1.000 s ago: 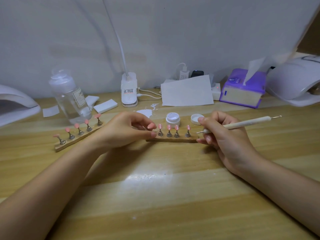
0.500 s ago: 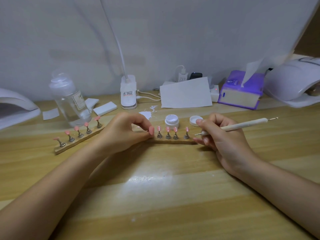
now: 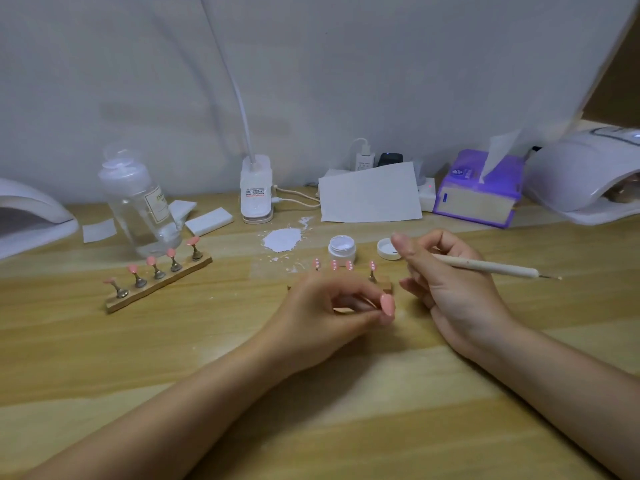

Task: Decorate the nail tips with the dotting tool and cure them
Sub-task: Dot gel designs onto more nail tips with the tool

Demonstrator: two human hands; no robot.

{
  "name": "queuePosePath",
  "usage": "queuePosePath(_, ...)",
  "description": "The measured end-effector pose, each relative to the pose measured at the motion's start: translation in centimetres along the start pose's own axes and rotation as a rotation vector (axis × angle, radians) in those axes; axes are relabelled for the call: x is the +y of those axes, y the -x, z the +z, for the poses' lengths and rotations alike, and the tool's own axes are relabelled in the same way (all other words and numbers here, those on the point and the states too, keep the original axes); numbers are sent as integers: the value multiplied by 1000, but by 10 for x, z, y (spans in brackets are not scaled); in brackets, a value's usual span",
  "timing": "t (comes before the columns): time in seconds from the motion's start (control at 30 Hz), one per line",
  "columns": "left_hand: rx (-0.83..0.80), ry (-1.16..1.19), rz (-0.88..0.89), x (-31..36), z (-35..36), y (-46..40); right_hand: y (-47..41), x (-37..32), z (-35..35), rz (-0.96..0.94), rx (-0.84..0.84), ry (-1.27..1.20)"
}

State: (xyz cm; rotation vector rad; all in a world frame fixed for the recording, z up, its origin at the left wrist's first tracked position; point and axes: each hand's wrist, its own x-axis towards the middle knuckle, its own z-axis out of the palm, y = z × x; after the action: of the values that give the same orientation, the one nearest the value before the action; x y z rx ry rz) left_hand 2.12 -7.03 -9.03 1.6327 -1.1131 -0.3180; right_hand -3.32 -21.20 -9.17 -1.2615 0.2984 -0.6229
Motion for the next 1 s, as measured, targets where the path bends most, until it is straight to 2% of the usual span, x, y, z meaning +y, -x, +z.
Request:
queuePosePath(0.13,70,-33,-82,-2,1,-1,-1,-3,2,-29,-37,48)
queuePosePath(0.43,91,-50,-99,-6,1,-1,-25,-29,7,-132,-1,322)
queuePosePath(0.57,81,5,-111,-6,1,-2,-39,-41,11,-335,-63,505)
queuePosePath(0.73,67,106,-112,-3,0,-1,-58,-51,10,-388,-219,729)
queuePosePath(0.8,67,132,-116,-3,0,-1,-62,-51,13,-370,-214,685)
queuePosePath(0.9,67,141,-126,-3,0,-1,-65,-50,19,-250,-126,409)
queuePosePath(1.0,74,141,-127,-4,0,-1,-70,-45,22,-221,-62,309)
